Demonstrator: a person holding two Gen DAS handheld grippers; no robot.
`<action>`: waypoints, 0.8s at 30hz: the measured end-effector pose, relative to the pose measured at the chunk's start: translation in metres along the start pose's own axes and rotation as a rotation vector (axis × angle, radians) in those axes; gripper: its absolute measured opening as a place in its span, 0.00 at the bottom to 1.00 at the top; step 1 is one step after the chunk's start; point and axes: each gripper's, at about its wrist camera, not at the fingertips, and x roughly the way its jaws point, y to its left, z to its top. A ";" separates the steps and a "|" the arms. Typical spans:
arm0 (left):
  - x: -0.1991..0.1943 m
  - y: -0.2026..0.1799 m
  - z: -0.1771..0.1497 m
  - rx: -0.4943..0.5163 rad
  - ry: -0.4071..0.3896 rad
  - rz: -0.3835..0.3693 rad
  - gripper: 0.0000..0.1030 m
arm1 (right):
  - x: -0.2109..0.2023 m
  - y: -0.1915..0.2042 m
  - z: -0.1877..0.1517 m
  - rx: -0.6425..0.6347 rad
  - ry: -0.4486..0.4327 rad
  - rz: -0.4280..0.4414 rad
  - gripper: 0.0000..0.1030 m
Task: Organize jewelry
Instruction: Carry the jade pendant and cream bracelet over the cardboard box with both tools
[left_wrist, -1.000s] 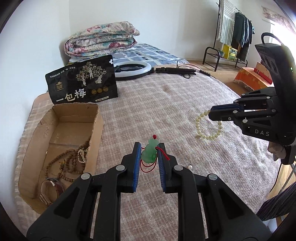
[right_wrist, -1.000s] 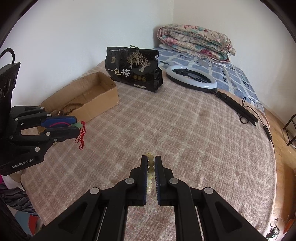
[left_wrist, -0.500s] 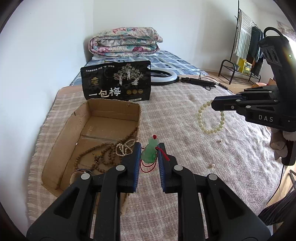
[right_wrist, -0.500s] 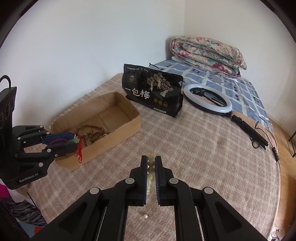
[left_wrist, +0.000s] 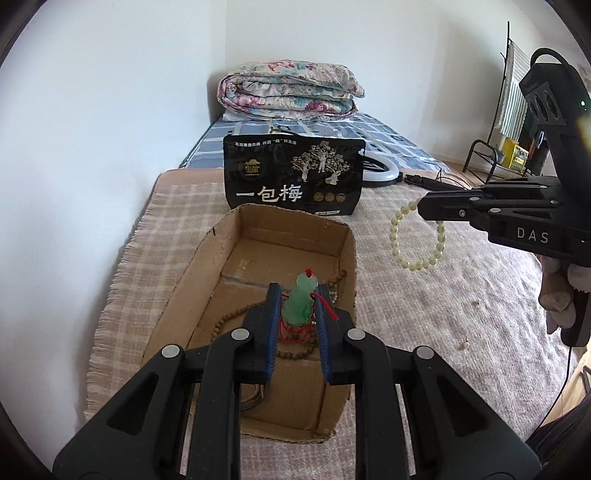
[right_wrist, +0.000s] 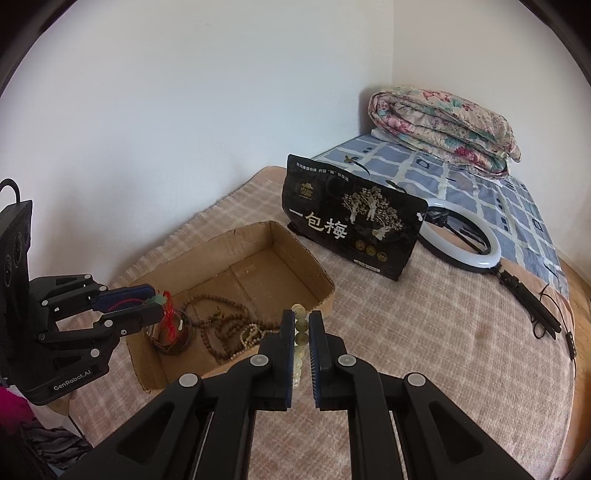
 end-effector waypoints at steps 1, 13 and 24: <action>0.002 0.005 0.003 -0.002 -0.001 0.005 0.16 | 0.004 0.002 0.004 0.000 -0.002 0.005 0.05; 0.033 0.033 0.031 -0.013 0.010 0.045 0.16 | 0.059 0.006 0.032 0.042 0.001 0.064 0.05; 0.047 0.054 0.020 -0.029 0.053 0.083 0.16 | 0.096 -0.009 0.030 0.085 0.036 0.071 0.05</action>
